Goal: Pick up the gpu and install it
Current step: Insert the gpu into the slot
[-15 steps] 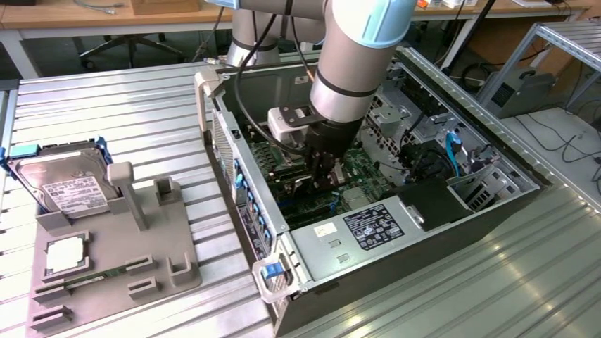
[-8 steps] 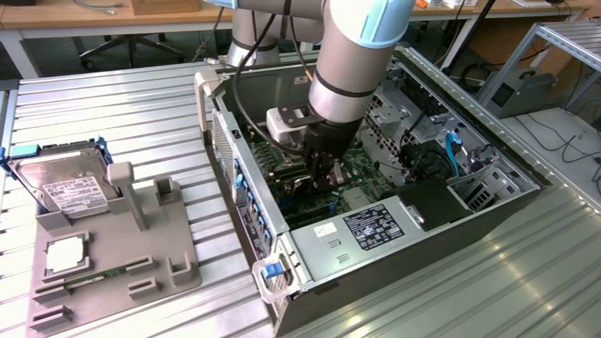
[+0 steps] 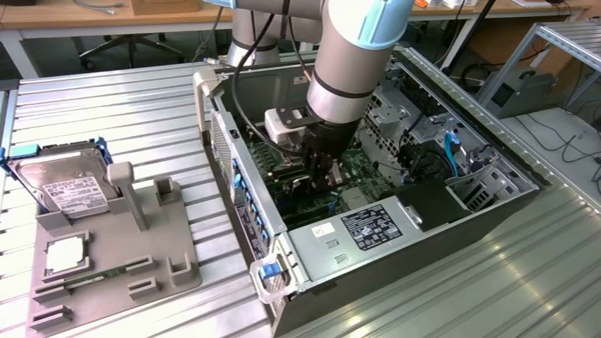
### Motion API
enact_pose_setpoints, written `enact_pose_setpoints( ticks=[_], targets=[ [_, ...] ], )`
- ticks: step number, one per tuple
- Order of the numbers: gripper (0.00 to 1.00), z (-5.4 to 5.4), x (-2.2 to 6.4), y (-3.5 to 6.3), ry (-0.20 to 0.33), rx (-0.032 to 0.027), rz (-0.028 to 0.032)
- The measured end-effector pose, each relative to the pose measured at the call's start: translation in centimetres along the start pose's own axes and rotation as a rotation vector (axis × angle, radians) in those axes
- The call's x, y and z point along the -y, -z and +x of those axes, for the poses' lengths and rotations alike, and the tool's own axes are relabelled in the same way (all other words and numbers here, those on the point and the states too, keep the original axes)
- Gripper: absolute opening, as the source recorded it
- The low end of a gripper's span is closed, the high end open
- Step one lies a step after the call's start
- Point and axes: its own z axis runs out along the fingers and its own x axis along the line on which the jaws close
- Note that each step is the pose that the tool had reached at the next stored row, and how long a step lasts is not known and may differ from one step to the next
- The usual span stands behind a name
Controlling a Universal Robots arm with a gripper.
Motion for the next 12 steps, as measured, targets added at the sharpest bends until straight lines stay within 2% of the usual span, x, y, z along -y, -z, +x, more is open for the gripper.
enact_pose_setpoints(
  ticks=[2,3,4,6,7,12],
  targets=[
    [0.27,-0.01,-0.01,0.13,0.011,0.0009,0.0002],
    [0.27,0.00,-0.08,0.11,0.012,0.0007,0.0024],
    [0.27,0.01,-0.18,0.01,0.016,0.0015,0.0100],
    [0.27,0.04,-0.65,-0.20,0.023,0.0023,0.0188],
    [0.27,0.04,-0.68,-0.26,0.025,0.0023,0.0204],
    [0.27,0.02,-0.68,-0.01,0.026,0.0031,0.0205]
  ],
)
